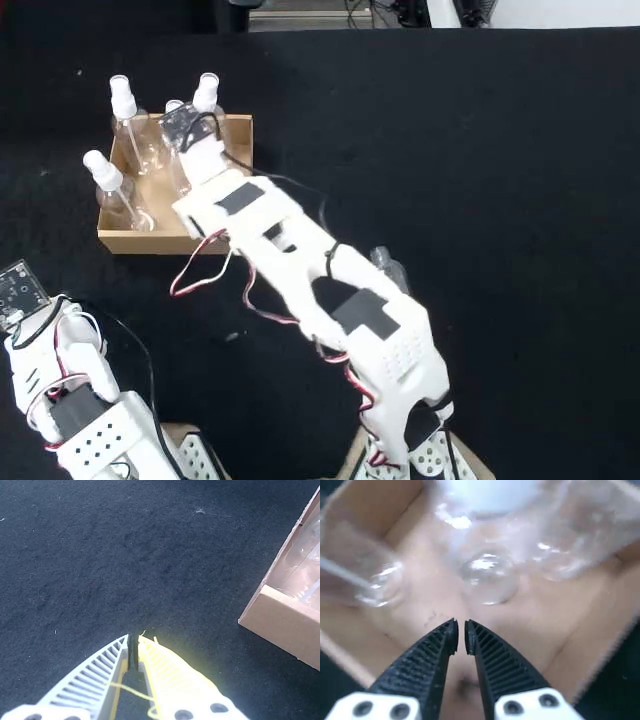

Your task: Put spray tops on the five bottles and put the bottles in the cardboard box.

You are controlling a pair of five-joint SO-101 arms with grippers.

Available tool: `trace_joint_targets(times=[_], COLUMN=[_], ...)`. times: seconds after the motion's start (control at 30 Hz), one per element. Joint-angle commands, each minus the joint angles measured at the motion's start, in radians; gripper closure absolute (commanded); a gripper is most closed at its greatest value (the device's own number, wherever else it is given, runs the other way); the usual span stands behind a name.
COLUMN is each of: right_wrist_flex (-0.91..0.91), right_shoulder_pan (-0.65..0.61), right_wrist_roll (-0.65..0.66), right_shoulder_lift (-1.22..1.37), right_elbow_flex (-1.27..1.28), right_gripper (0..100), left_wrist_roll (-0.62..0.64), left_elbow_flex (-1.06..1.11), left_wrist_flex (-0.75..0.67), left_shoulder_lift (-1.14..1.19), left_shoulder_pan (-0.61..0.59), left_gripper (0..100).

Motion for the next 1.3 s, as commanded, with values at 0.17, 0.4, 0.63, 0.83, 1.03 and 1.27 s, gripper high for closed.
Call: trace_joint_targets(times=[0.17, 0.4, 0.63, 0.83, 1.03, 1.27], right_wrist_flex=[-0.057, -0.147, -0.192, -0.198, -0.212, -0.206], right_shoulder_pan=[0.101, 0.08, 0.058, 0.018, -0.005, 0.003], right_wrist_roll=[0.002, 0.002, 0.0, 0.0, 0.002, 0.002], right_shoulder_lift=[-0.053, -0.01, 0.038, 0.039, 0.039, 0.038], right_elbow_flex=[-0.068, -0.068, -0.07, -0.07, -0.085, -0.085], right_gripper=[98.8, 98.8, 98.8, 98.8, 98.8, 98.8], left_wrist_roll=[-0.009, -0.009, -0.009, -0.008, -0.008, -0.008], left_elbow_flex=[0.021, 0.021, 0.021, 0.021, 0.021, 0.021], left_wrist_flex=[0.003, 0.003, 0.003, 0.003, 0.003, 0.003], left_shoulder_lift=[-0.017, -0.017, -0.017, -0.017, -0.017, -0.017], left_shoulder_pan=[0.01, 0.01, 0.01, 0.01, 0.01, 0.01], left_gripper=[97, 97, 97, 97, 97, 97])
